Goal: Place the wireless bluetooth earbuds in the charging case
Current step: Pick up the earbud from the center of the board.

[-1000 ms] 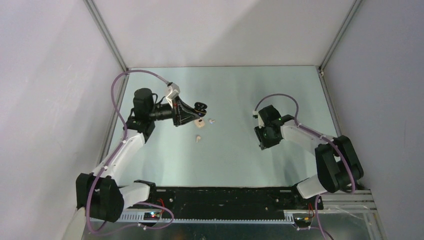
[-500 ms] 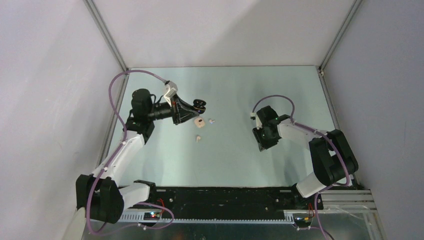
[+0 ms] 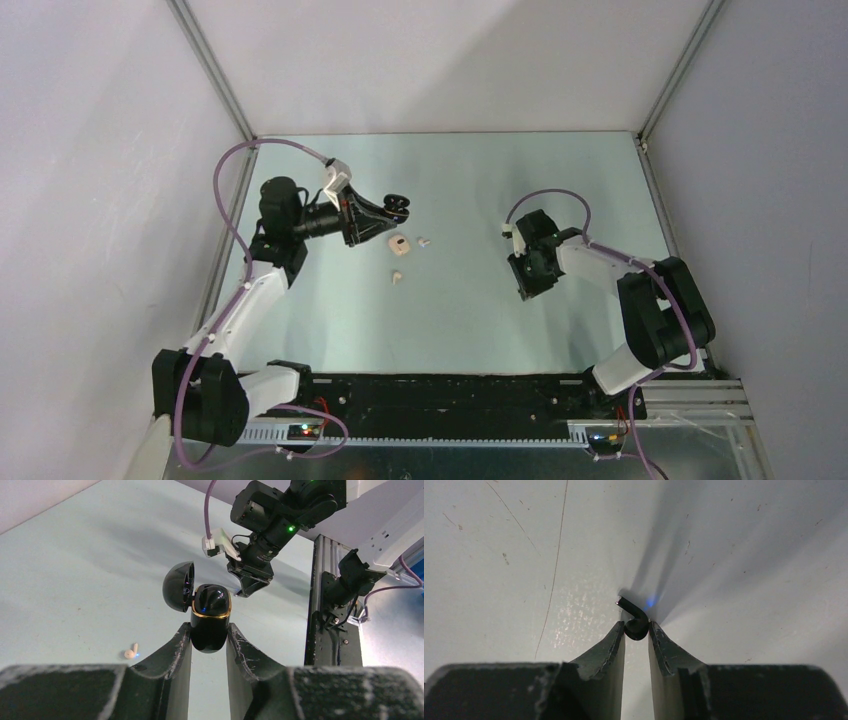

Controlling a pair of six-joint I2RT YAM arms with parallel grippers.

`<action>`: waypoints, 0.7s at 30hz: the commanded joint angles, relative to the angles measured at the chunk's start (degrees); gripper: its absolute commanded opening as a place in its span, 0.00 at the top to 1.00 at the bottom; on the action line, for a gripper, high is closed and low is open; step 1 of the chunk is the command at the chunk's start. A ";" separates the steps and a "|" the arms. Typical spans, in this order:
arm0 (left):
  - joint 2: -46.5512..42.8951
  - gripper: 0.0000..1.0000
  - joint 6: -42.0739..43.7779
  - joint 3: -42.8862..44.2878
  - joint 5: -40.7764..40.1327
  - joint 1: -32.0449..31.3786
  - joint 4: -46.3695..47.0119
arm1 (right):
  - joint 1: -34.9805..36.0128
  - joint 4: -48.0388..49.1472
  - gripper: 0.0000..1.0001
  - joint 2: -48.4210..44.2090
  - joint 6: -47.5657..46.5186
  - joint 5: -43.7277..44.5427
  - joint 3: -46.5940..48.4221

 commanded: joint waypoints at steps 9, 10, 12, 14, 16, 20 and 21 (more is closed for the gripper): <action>-0.23 1.00 -1.17 -1.41 -0.30 0.38 3.68 | 0.15 2.86 0.99 -0.95 -13.37 -2.62 2.03; -0.15 1.00 -1.17 -1.44 -0.28 0.34 3.82 | 0.54 2.24 1.00 -1.79 -15.45 -2.41 2.41; 0.12 1.00 -0.98 -1.50 -0.68 0.15 3.98 | 1.31 -0.79 1.00 -4.68 -24.98 -1.86 3.77; 0.73 1.00 -0.70 -1.40 -1.78 -0.25 4.21 | 2.65 -2.85 1.00 -8.07 -33.88 -0.06 6.87; 1.53 1.00 -0.50 -1.00 -3.46 -1.00 4.47 | 4.16 -4.23 1.00 -11.62 -42.87 2.22 9.54; 3.93 1.00 -1.23 -0.46 -7.17 -3.18 6.14 | 10.13 -4.86 1.00 -17.02 -60.61 14.60 14.09; 4.78 1.00 -2.02 -0.44 -8.05 -3.60 7.56 | 12.77 -4.22 1.00 -18.43 -63.55 17.18 14.20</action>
